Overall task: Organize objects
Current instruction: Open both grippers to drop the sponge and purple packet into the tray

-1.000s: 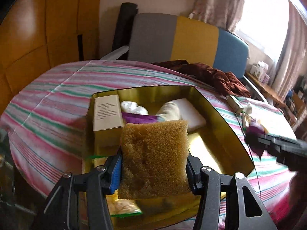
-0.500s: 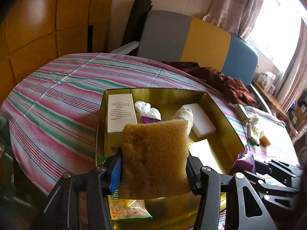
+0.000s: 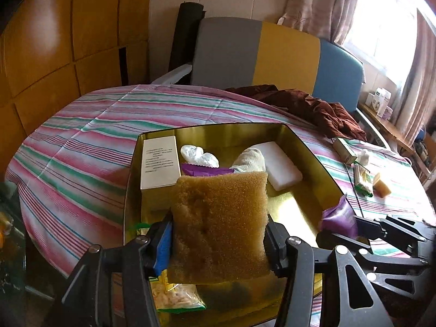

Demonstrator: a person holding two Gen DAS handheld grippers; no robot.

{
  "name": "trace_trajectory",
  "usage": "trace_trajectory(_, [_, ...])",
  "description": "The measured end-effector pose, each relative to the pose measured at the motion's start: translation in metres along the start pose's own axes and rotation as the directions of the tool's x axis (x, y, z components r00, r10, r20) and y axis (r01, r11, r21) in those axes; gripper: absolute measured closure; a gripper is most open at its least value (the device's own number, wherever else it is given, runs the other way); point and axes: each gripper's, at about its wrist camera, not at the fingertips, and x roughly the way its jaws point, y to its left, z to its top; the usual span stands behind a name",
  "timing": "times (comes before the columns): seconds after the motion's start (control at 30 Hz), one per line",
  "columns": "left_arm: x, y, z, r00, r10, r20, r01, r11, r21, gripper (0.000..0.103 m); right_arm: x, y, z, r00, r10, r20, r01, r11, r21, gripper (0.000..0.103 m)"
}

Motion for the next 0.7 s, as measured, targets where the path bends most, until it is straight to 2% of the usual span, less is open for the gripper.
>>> trace_trajectory(0.27, [-0.002,-0.006,0.0,1.0,-0.004,0.008,0.004,1.0,0.015,0.046,0.001,-0.001,-0.002,1.0,-0.008,-0.003,0.008,1.0,0.006,0.059])
trace_trajectory(0.43, [-0.004,-0.006,-0.001,1.0,-0.002,0.011,0.002,1.0,0.015,0.041,0.001,-0.001,-0.003,1.0,-0.021,-0.003,0.021,1.0,0.011,0.057])
trace_trajectory(0.6, [-0.009,-0.006,-0.001,0.999,0.007,0.032,-0.007,1.0,0.015,0.03,-0.005,-0.002,-0.003,0.999,-0.052,0.012,0.051,0.999,0.018,0.051])
trace_trajectory(0.7, [-0.012,-0.006,-0.001,0.999,0.011,0.043,-0.012,1.0,0.017,0.029,-0.008,-0.001,-0.002,0.997,-0.078,0.026,0.077,0.997,0.017,0.042])
